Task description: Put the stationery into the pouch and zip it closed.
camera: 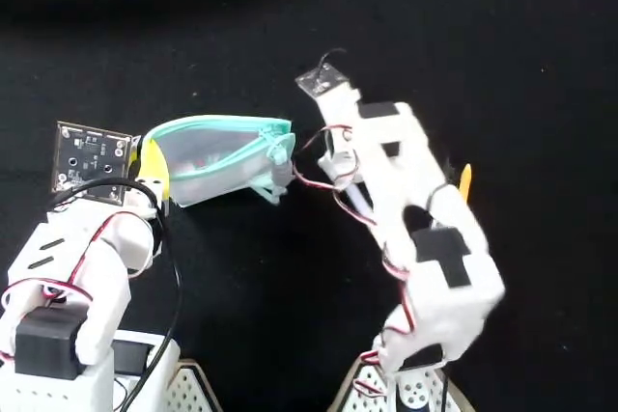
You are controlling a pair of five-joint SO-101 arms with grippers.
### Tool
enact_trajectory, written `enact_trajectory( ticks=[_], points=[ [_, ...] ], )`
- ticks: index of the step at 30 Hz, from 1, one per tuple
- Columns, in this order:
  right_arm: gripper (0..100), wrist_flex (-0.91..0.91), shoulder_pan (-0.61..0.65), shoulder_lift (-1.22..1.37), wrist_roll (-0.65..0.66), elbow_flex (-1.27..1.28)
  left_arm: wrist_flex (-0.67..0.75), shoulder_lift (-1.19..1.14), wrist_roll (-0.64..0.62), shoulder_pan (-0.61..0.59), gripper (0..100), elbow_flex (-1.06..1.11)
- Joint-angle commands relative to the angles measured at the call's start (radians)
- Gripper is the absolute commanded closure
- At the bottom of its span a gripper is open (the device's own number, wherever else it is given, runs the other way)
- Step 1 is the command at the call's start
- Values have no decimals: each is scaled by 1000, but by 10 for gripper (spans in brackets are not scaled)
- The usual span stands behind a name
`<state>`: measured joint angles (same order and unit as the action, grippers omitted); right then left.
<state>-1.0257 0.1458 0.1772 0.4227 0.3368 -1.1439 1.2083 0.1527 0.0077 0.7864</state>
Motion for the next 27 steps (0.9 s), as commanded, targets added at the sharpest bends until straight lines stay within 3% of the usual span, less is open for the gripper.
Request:
enact_trajectory(
  ticks=[1,12,16,20,27],
  points=[
    [987,-6,-21,-309,8,101,-9,-28,5,-12,970,154],
    [987,-5,81,-1389,-2,404,-8,-28,5,-12,970,166],
    [987,25,198,-1675,-3,406,-8,-28,5,-12,970,166],
    [986,147,341,-1767,-3,421,-8,-28,5,-12,970,166],
    [985,470,474,-1670,-3,424,-6,-28,5,-12,970,168]
  ],
)
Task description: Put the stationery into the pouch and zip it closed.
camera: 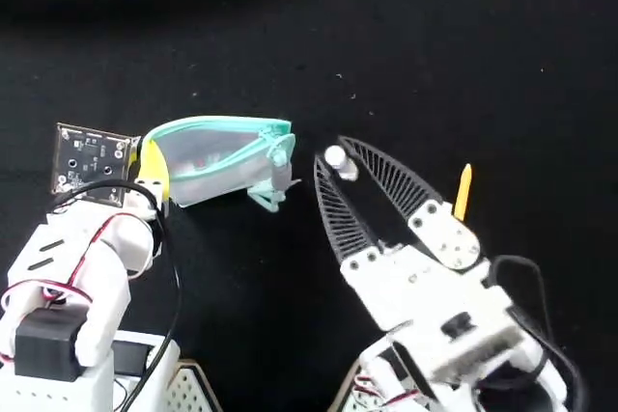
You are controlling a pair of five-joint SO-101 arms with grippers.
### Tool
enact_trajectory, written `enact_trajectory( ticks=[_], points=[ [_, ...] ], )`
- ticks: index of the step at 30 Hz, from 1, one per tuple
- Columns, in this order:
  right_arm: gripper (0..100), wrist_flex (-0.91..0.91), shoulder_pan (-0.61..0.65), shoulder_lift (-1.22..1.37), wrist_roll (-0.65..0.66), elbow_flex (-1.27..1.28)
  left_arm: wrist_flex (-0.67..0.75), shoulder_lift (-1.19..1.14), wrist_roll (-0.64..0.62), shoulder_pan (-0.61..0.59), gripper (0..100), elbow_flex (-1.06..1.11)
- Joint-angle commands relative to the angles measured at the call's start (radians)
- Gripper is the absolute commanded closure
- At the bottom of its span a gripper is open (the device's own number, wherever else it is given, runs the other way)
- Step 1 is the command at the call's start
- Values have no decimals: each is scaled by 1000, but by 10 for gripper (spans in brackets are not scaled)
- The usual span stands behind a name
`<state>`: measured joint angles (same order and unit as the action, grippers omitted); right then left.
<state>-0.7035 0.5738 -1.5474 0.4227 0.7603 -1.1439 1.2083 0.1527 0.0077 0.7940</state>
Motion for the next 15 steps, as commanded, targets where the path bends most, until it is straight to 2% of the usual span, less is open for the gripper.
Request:
enact_trajectory(
  ticks=[1,4,8,15],
  points=[
    [985,201,64,74,-3,-2,2,-28,5,-12,970,162],
    [985,321,133,130,-3,-4,14,-28,5,-12,970,174],
    [985,390,247,197,-21,-5,25,-28,5,-12,970,179],
    [985,512,259,317,-54,-4,26,-28,5,-12,970,179]
  ],
)
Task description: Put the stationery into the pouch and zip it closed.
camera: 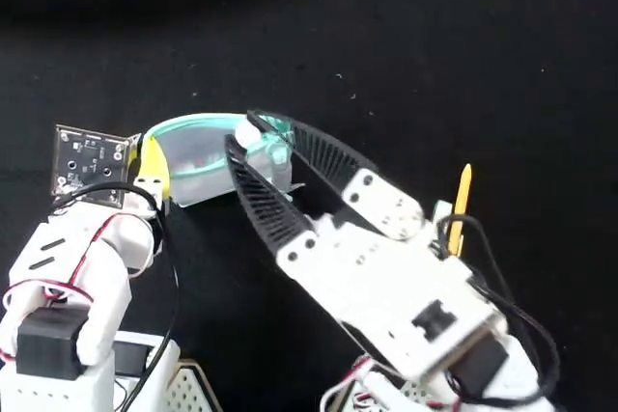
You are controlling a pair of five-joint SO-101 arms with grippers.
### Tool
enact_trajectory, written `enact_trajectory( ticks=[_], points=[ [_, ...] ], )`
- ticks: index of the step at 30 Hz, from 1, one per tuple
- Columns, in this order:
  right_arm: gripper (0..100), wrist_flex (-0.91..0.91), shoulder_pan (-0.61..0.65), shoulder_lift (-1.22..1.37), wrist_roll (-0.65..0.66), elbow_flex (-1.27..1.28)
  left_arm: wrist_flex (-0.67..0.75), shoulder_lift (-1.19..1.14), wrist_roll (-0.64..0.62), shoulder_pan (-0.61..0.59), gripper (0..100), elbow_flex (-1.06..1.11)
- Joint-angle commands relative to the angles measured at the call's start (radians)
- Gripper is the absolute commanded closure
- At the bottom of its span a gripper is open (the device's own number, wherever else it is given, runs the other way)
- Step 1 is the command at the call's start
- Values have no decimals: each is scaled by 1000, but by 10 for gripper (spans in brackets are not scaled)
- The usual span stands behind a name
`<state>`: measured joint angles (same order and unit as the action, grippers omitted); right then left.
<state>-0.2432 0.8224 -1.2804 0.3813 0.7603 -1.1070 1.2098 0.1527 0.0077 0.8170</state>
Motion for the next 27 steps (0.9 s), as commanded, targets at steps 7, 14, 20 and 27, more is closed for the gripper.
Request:
enact_trajectory(
  ticks=[7,14,20,27],
  points=[
    [985,61,9,186,-17,5,-11,-29,5,-12,970,156],
    [985,63,8,209,-15,140,-11,-29,5,-12,970,156],
    [985,63,-144,209,-9,255,-11,-29,5,-12,970,156],
    [982,-170,-207,217,-9,249,-11,-29,5,-12,970,156]
  ],
)
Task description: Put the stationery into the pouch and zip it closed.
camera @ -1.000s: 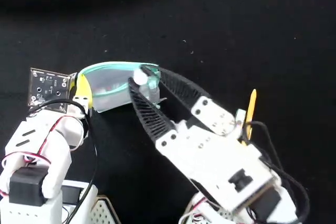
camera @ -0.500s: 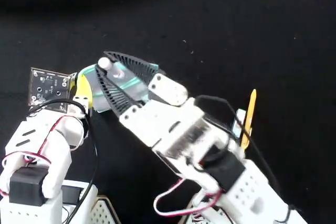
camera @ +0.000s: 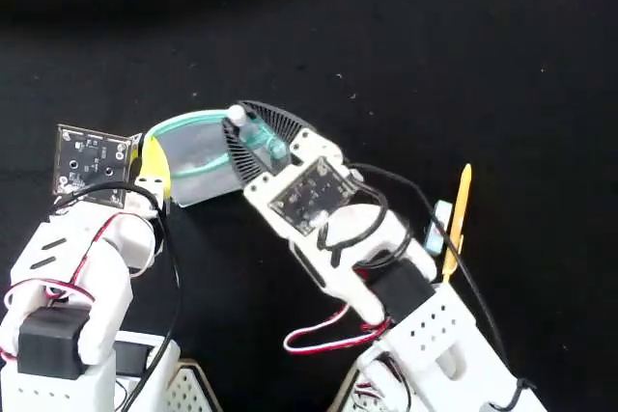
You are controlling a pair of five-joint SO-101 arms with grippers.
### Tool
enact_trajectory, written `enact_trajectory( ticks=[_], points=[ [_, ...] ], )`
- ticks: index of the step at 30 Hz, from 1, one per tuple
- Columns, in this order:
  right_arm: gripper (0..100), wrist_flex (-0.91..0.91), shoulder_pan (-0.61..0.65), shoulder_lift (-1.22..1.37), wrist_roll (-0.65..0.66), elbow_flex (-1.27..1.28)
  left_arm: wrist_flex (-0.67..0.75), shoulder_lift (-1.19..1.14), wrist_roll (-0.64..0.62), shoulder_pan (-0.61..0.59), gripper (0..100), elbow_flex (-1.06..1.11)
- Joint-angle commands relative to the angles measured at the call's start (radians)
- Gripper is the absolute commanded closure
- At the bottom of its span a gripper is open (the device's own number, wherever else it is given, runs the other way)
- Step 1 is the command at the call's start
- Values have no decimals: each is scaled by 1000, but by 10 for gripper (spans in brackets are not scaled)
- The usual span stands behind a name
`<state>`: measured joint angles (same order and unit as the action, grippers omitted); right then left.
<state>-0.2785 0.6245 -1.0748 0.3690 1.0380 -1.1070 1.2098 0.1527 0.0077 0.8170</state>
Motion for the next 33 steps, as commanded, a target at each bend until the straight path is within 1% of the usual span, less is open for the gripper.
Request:
enact_trajectory(
  ticks=[1,2,6,7,11,16,24,28,31,33],
  points=[
    [972,-203,5,12,3,-51,-11,-29,5,-12,970,156],
    [946,-267,17,12,3,-77,-11,-29,5,-12,970,156],
    [766,-462,61,4,-6,-203,-11,-29,5,-12,970,156],
    [737,-502,69,4,-6,-237,-11,-29,5,-12,970,156],
    [753,-626,89,4,-34,-361,-11,-29,5,-12,970,156],
    [754,-667,89,5,-34,-443,-11,-29,5,-12,970,156],
    [754,-637,78,5,-34,-447,-11,-29,5,-12,970,156],
    [755,-621,-5,12,-37,-446,-11,-29,5,-12,970,156],
    [755,-545,-18,56,-118,-400,-11,-29,5,-12,970,156],
    [755,-497,-23,120,-133,-384,-11,-29,5,-12,970,156]
  ],
)
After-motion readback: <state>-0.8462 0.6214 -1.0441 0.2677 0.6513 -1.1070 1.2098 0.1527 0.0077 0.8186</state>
